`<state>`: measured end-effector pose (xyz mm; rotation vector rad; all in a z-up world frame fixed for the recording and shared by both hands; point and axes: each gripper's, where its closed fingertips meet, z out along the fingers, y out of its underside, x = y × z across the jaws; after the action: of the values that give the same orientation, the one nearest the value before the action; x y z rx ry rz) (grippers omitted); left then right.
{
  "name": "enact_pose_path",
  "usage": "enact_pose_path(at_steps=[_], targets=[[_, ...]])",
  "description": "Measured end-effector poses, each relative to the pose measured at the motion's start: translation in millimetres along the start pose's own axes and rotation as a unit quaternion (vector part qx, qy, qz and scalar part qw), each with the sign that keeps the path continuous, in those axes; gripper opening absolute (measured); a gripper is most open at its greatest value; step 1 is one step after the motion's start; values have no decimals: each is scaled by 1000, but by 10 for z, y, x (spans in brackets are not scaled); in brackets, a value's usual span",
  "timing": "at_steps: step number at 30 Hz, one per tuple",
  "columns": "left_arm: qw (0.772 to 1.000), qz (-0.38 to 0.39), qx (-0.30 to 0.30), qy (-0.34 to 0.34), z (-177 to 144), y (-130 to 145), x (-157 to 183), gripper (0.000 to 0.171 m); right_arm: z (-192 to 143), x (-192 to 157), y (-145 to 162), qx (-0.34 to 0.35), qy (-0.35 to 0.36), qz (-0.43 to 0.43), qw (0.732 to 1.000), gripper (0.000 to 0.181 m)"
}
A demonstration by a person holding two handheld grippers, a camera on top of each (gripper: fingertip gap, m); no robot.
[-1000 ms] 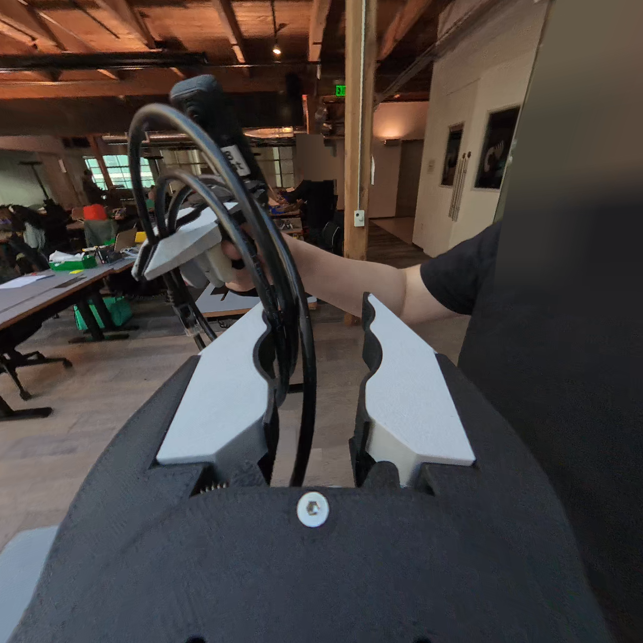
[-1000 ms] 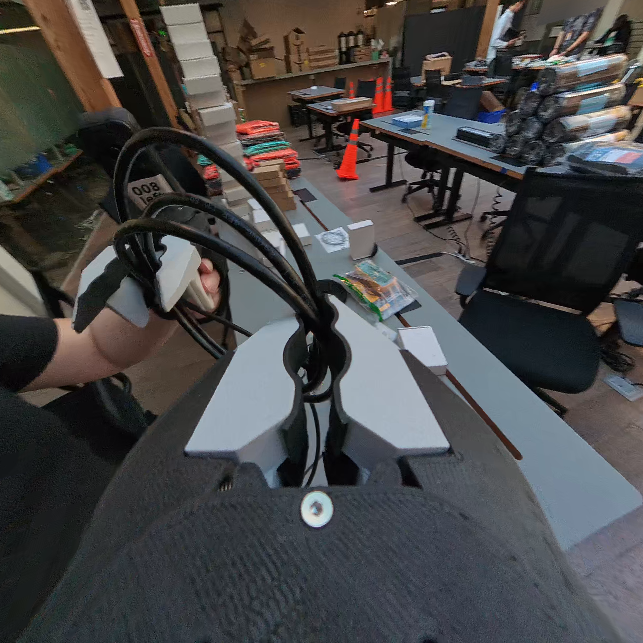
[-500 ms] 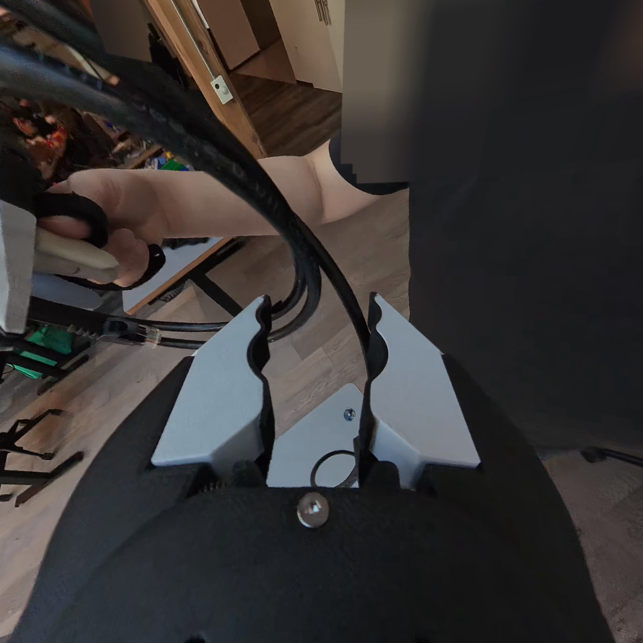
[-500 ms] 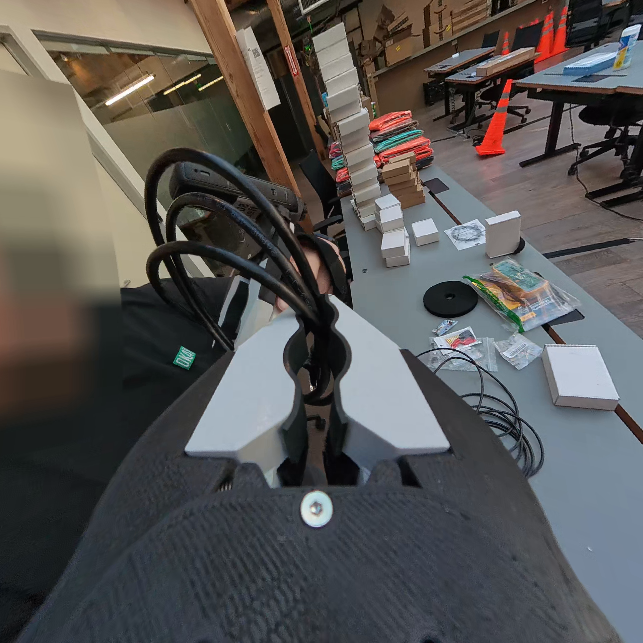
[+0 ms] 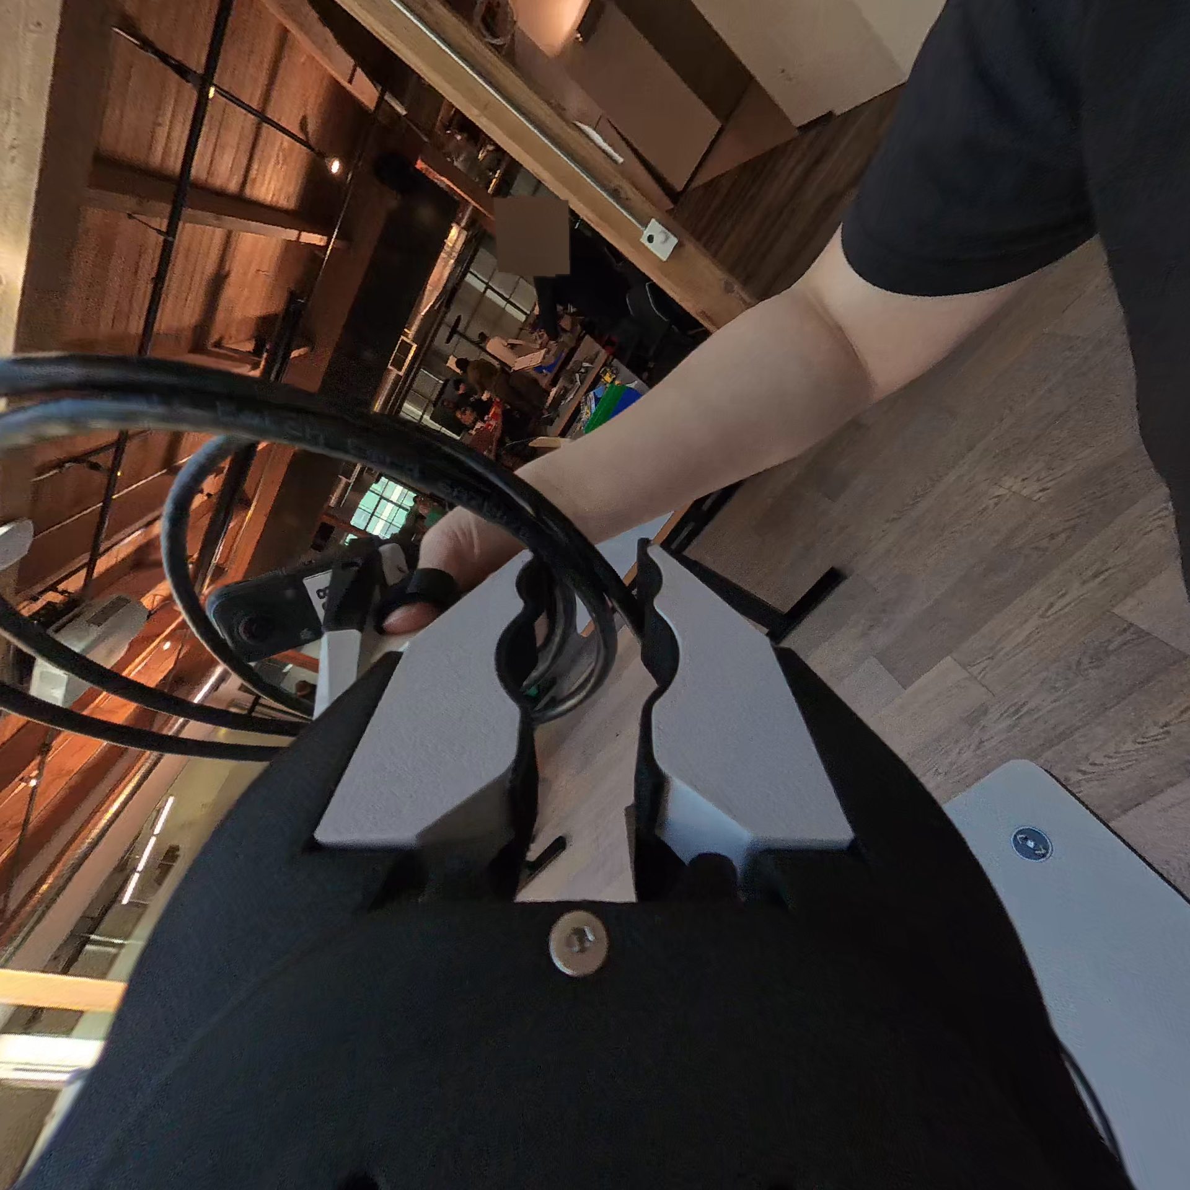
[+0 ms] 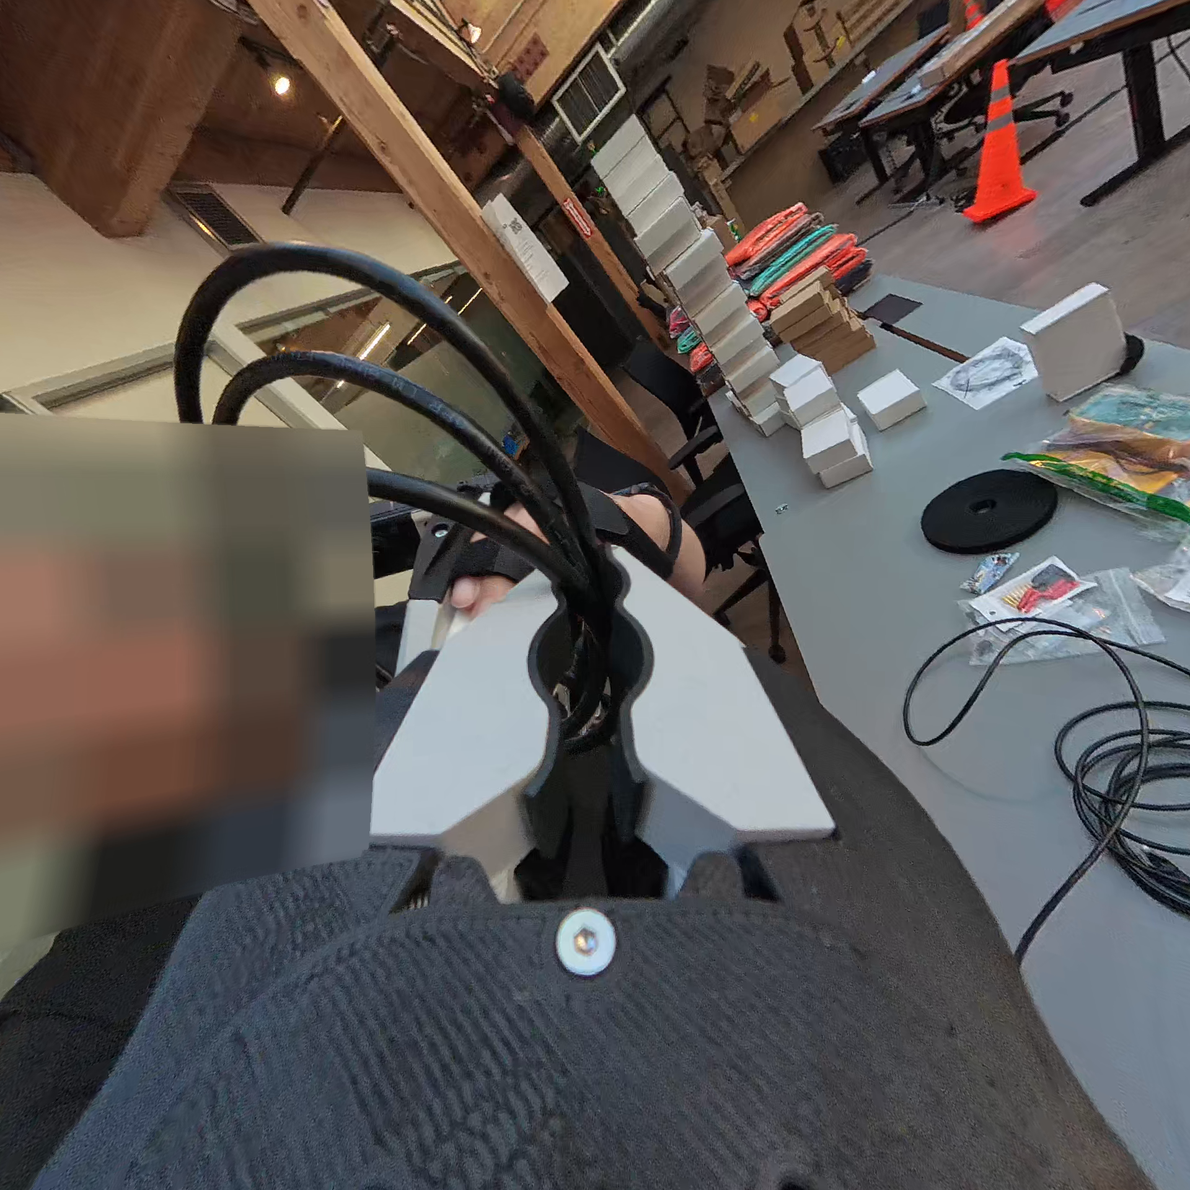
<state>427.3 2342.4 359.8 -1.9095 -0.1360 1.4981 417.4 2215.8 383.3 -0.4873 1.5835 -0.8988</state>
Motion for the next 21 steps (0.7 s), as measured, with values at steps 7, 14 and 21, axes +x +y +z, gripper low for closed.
enact_pose_path(at_steps=[7, 14, 21], targets=[[968, -232, 77, -58, -110, 173, -150, 14, -121, 503, 159, 54, 78, -34, 995, 0], [857, -489, 148, -72, -262, 738, 115, 0, -132, 1251, 788, 95, 105, 108, 984, 0], [647, -756, 86, -59, -277, 1685, 654, 0, 5, 2096, 2046, 129, 68, 285, 947, 0]])
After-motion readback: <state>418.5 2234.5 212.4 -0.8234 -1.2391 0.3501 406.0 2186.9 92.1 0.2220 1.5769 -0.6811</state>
